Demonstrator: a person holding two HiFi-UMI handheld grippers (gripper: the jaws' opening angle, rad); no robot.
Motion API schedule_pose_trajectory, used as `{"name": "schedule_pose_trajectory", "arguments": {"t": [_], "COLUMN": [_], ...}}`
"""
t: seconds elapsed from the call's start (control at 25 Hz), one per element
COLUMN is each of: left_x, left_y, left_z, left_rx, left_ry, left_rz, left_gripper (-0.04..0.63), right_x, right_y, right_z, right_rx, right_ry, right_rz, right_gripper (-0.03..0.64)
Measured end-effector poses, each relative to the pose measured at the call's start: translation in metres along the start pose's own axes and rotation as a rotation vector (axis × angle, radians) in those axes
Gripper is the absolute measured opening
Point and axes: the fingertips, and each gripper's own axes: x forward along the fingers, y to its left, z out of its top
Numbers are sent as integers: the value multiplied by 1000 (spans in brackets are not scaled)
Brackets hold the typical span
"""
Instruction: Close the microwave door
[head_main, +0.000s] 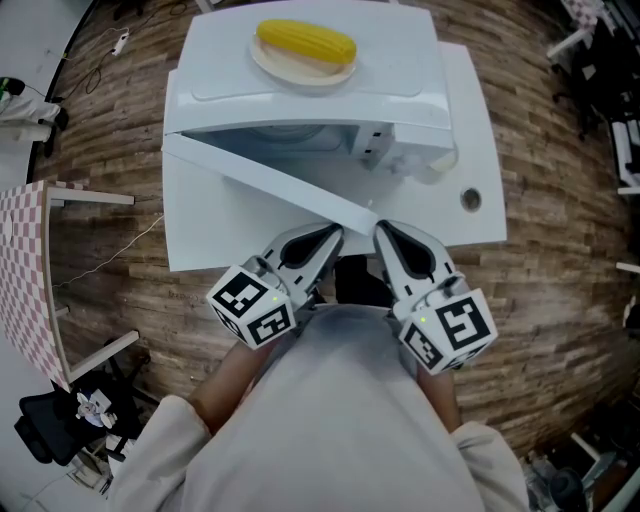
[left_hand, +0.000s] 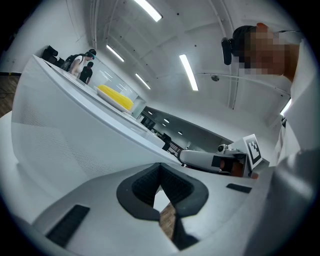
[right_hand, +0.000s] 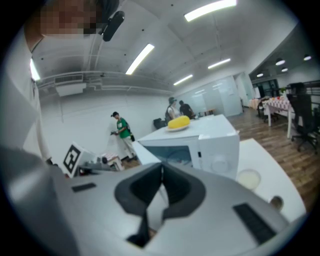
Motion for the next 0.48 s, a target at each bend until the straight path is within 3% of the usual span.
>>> {"name": "schedule_pose_trajectory", "arguments": {"t": [0.48], "left_x": [15], "left_y": [7], "left_z": [7], "left_rx": [-1], "left_ry": [6], "left_rz": [5], "left_gripper": [20], "right_x": [9], "right_y": [-16], "right_z": [7], "right_rx": [19], "right_ry": [-11], "right_rz": [3], "right_gripper": [21]}}
